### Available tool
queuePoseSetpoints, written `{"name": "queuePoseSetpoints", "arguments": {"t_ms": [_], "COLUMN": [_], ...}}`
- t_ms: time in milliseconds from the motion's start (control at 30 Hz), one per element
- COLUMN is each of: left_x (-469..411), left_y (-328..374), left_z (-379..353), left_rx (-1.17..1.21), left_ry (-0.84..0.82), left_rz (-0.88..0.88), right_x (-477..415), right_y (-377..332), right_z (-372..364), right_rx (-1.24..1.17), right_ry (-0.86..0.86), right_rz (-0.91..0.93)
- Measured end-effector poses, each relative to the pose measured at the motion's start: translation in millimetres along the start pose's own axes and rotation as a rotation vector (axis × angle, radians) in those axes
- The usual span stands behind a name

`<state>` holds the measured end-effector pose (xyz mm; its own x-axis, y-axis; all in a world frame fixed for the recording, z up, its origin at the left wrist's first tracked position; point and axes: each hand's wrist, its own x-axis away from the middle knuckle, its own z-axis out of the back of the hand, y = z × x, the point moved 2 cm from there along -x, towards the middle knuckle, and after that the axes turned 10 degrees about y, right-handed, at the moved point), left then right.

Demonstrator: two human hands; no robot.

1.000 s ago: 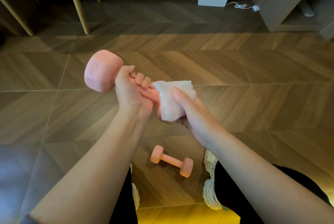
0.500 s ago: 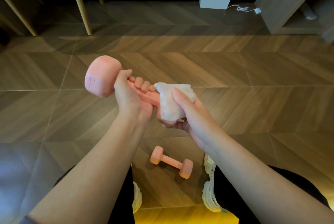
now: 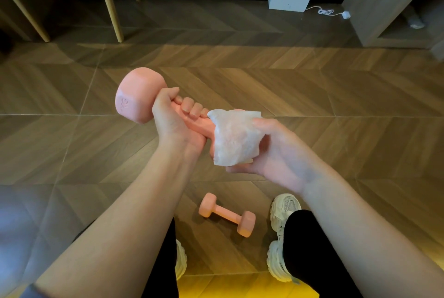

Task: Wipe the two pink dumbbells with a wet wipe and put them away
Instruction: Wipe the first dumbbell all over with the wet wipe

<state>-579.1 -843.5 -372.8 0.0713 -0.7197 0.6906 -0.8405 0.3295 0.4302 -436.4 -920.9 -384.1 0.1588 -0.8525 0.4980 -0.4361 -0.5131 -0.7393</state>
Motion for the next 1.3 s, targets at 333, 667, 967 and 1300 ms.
{"name": "queuePoseSetpoints", "arguments": {"t_ms": [333, 667, 967, 1300], "left_x": [0, -2, 0, -8], "left_y": [-6, 2, 3, -7], "left_z": [-1, 0, -4, -4], "left_rx": [-0.080, -0.049, 0.010, -0.038], "left_ry": [-0.029, -0.005, -0.021, -0.003], "left_rz": [0.028, -0.017, -0.012, 0.015], "right_x": [0, -4, -1, -2], "right_y": [12, 15, 10, 10], "right_z": [-11, -15, -15, -18], "right_rx": [0.200, 0.275, 0.176, 0.110], "right_ry": [0.121, 0.135, 0.065, 0.274], "right_rz": [0.052, 0.127, 0.165, 0.117]}}
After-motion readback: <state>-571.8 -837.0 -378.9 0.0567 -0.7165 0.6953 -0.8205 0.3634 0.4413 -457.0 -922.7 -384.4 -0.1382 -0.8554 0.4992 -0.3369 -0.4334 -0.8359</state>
